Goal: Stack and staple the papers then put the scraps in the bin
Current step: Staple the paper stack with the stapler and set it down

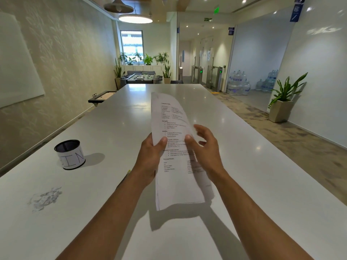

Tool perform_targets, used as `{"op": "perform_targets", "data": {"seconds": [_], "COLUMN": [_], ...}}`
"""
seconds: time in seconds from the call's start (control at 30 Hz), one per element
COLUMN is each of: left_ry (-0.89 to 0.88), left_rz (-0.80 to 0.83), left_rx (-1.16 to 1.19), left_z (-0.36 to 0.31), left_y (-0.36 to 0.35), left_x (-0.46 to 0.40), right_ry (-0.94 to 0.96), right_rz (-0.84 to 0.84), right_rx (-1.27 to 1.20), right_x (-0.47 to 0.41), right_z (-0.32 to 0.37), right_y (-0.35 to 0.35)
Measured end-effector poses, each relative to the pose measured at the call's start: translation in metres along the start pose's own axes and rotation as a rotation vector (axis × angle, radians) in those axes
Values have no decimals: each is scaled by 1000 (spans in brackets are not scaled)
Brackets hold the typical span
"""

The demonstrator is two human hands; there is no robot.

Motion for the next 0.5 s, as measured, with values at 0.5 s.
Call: {"op": "perform_targets", "data": {"seconds": [0.5], "left_ry": [186], "left_rz": [-85], "left_rx": [-56], "left_z": [58], "left_y": [3], "left_x": [-35], "right_ry": [-378], "right_rz": [-11], "right_rx": [19], "right_x": [-3], "right_z": [-51], "right_y": [67]}}
Point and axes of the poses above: each hand's wrist, its own x-axis away from the middle knuckle, its own y-axis out of the back of the hand, z = x × y, the point moved 2 cm from there along -x, towards the middle knuckle, and after that the axes turned 7 degrees about -x, right-handed, at the moved point
